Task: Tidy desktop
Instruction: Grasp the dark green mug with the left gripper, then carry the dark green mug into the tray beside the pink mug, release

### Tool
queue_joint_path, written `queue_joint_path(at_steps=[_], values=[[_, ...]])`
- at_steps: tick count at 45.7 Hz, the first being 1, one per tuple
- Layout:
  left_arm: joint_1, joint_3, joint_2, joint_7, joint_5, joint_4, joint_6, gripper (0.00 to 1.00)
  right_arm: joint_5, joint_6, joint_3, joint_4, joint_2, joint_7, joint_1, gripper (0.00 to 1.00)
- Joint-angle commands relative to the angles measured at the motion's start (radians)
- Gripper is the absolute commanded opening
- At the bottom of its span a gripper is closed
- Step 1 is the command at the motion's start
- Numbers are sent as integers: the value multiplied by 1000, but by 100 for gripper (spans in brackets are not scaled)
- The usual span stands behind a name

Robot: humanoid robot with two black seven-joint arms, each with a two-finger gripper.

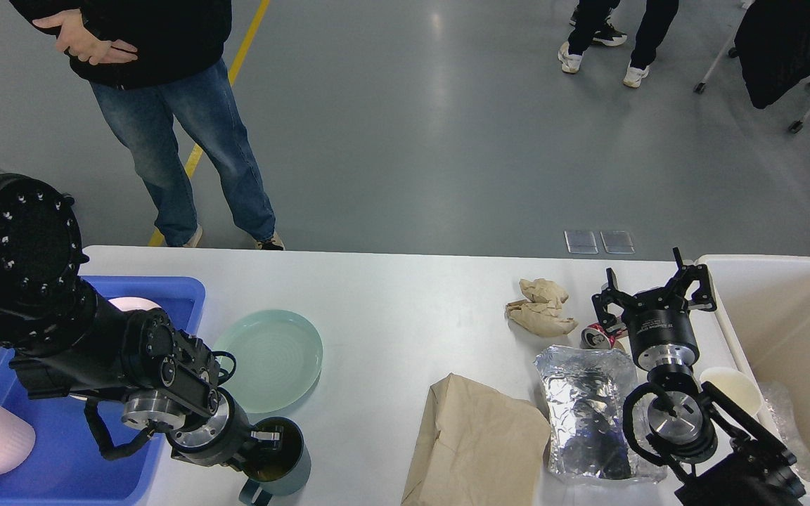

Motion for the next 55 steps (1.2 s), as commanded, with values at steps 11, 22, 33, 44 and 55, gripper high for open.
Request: queue_joint_path(at_steps=[11,22,33,44,55], values=[[-12,-1,3,-1,-6,-1,-6,4,0,0,0,0,1,0,0,100],[-103,12,47,47,-7,-21,-128,0,0,0,0,0,1,0,0,100],[-260,35,125,39,-6,-46,-323,0,0,0,0,0,1,0,0,100],[-520,127,202,11,-26,-87,-556,0,0,0,0,0,1,0,0,100],[-814,196,216,13,-17,-120,-835,0,0,0,0,0,1,0,0,100]])
